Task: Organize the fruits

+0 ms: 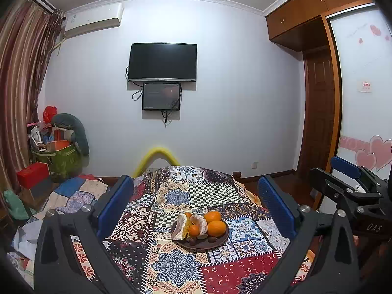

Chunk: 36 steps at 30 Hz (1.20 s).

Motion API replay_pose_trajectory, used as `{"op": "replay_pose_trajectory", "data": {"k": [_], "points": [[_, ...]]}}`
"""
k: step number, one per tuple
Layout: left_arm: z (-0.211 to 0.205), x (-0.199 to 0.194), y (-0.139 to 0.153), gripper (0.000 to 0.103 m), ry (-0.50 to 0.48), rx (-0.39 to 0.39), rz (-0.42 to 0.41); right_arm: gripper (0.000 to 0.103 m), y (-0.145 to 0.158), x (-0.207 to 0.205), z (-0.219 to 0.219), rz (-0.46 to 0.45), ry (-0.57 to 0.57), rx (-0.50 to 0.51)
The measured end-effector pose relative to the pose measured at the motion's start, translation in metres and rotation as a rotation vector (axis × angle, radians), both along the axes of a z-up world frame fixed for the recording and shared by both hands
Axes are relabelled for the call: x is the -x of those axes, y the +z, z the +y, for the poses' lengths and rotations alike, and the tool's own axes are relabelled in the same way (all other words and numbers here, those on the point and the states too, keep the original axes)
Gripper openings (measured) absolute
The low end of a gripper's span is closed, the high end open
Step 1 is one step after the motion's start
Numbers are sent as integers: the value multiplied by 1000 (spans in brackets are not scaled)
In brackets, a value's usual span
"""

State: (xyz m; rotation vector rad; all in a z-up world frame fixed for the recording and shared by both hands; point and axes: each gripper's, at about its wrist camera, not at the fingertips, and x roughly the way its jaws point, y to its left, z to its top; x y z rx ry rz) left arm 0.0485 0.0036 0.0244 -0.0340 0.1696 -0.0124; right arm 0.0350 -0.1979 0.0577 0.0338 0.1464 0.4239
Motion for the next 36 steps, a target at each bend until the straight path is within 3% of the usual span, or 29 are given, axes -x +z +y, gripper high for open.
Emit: {"op": "replay_pose_trajectory", "data": {"k": [36], "points": [[2, -2, -1, 103, -42, 4, 10, 103, 2, -1, -1, 0, -3, -4]]}}
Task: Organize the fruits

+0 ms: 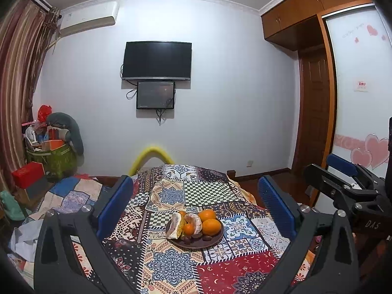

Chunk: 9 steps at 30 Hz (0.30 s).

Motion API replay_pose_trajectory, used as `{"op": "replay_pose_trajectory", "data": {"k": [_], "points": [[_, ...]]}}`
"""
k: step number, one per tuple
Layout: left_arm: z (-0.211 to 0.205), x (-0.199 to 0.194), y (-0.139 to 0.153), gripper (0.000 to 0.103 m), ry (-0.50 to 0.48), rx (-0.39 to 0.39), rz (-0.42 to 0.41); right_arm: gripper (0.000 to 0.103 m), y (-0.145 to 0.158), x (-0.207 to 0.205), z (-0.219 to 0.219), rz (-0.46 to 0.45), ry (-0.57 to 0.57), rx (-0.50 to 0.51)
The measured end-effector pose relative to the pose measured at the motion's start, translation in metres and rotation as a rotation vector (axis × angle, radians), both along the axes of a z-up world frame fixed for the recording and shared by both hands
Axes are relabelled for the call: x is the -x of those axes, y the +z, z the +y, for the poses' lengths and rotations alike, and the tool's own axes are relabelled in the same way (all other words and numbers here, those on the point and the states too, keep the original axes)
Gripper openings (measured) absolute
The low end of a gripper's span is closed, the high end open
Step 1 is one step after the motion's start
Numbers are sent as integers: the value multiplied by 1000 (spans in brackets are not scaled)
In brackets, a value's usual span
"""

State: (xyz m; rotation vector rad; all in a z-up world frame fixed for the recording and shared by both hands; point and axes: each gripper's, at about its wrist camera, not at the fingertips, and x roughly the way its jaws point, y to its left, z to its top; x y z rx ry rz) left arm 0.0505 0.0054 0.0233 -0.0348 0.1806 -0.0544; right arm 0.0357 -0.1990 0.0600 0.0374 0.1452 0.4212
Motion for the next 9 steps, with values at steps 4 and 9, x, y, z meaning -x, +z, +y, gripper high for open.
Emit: {"op": "replay_pose_trajectory", "data": {"k": [4, 9], "points": [[0, 0, 0, 103, 2, -1, 0, 103, 0, 0, 0, 1, 0, -1], [2, -2, -2, 103, -5, 5, 6, 103, -2, -1, 0, 4, -7, 1]]}}
